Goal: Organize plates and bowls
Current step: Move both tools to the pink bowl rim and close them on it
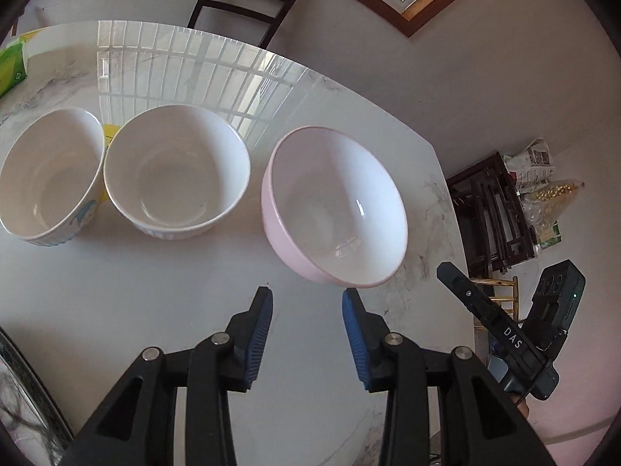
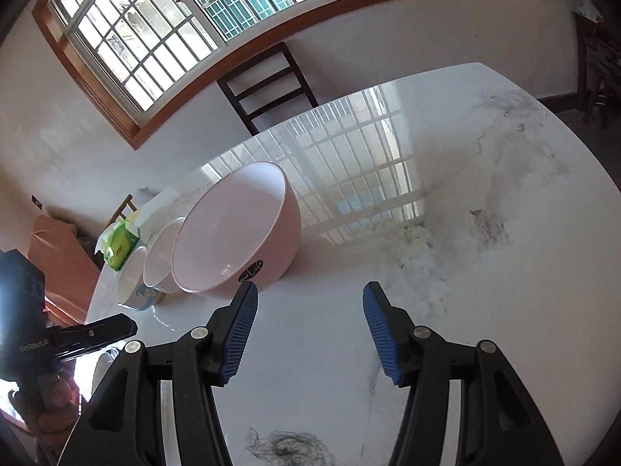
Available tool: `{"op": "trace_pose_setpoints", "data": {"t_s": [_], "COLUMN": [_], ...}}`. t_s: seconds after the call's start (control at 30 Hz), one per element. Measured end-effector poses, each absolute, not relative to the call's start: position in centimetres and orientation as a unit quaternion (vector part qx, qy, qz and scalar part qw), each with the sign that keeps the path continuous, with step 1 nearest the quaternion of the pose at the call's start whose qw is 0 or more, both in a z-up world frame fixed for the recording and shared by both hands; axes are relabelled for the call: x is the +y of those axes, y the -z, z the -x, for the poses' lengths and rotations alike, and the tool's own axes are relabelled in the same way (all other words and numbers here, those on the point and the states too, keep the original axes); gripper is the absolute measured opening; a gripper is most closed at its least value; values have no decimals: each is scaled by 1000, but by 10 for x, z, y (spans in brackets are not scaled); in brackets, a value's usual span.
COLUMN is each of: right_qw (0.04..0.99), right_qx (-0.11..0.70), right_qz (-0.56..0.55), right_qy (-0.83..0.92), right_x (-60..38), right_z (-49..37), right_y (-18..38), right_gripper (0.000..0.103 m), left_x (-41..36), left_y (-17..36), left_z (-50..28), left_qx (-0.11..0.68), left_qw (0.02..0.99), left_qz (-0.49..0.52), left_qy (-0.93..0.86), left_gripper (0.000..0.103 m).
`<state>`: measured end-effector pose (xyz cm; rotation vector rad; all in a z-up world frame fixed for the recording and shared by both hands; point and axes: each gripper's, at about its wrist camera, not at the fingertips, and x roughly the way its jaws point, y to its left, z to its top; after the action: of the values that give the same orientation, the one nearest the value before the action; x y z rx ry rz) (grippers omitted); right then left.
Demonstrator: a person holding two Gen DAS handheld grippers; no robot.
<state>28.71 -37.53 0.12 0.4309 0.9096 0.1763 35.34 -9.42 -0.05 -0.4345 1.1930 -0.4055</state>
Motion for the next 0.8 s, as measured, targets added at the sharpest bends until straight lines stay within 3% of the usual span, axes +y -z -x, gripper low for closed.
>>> {"op": "trace_pose_setpoints", "data": {"t_s": [0.5,0.63,0.77,0.8], "right_qw": [856,841,831,830], "right_qx": [501,528,541,542], "right_qz": [-107,-91,-88,-89], "right_qy": [-70,-82,-95,-96], "right_x": [-349,-338,-332,-331], "right_z": [-399,-411,-415,-413], "right_y": [6,24,35,36], "right_gripper": [57,32,8,9], "left_x": [-118,-134,-143,-143], "left_y": [21,37,47,46], "left_z": [-403,-408,-406,-403], "left_qx": [564,592,608,605], "left_qw": [792,781,774,777], "left_qz": [200,167,148,142], "left_qy": [123,104,103,99], "left_gripper": [39,39,27,24]}}
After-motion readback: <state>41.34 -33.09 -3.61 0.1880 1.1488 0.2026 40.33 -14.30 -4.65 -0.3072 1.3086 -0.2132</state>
